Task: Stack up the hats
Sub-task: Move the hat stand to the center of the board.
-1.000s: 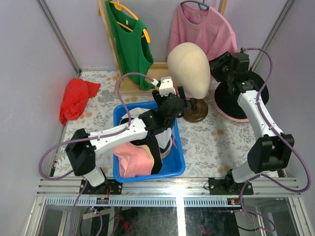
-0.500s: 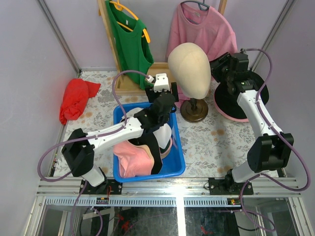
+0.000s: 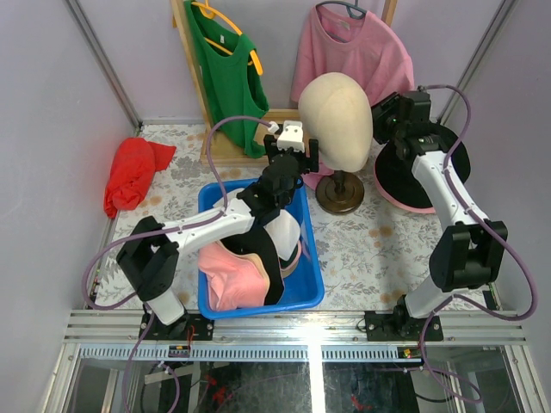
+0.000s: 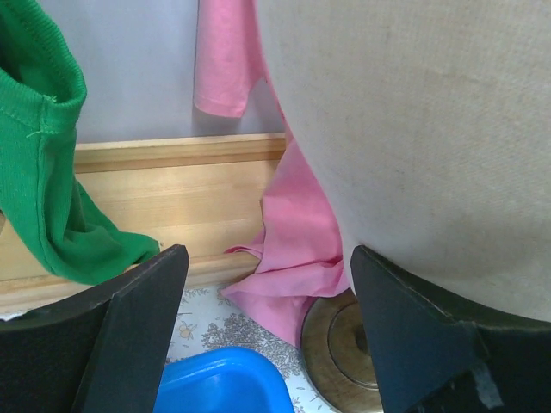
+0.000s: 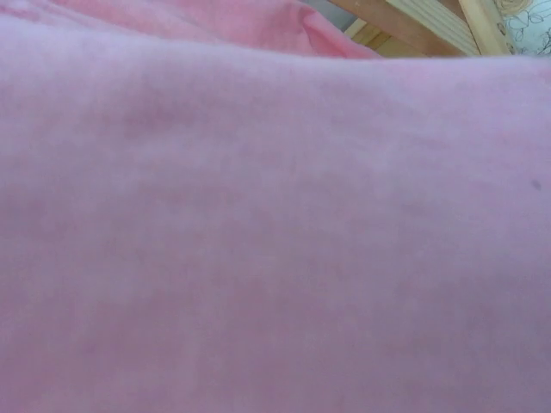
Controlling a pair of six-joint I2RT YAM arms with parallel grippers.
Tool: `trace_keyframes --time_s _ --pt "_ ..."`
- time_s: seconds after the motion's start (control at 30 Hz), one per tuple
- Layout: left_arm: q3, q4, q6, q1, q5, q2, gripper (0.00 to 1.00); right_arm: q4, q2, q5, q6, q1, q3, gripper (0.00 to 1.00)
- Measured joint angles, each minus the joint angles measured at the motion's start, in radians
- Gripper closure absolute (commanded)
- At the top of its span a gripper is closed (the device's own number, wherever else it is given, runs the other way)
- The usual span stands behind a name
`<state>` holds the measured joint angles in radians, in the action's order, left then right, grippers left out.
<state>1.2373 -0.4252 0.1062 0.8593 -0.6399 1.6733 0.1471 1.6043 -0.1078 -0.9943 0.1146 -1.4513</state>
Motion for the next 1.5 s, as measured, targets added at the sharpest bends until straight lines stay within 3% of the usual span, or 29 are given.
trace_keyframes --time_s 0.63,1.1,1.5 --pt "0.009 0.037 -0.122 -0.01 0.016 -0.014 0.23 -0.01 0.137 0.008 0.005 0.061 -0.155 0.44" --pt "0.007 0.039 -0.183 -0.016 0.015 -0.018 0.22 -0.027 0.15 -0.008 -0.028 0.075 -0.161 0.44" --pt "0.056 0.144 -0.272 -0.024 0.021 -0.014 0.22 -0.056 0.205 -0.014 -0.056 0.108 -0.224 0.44"
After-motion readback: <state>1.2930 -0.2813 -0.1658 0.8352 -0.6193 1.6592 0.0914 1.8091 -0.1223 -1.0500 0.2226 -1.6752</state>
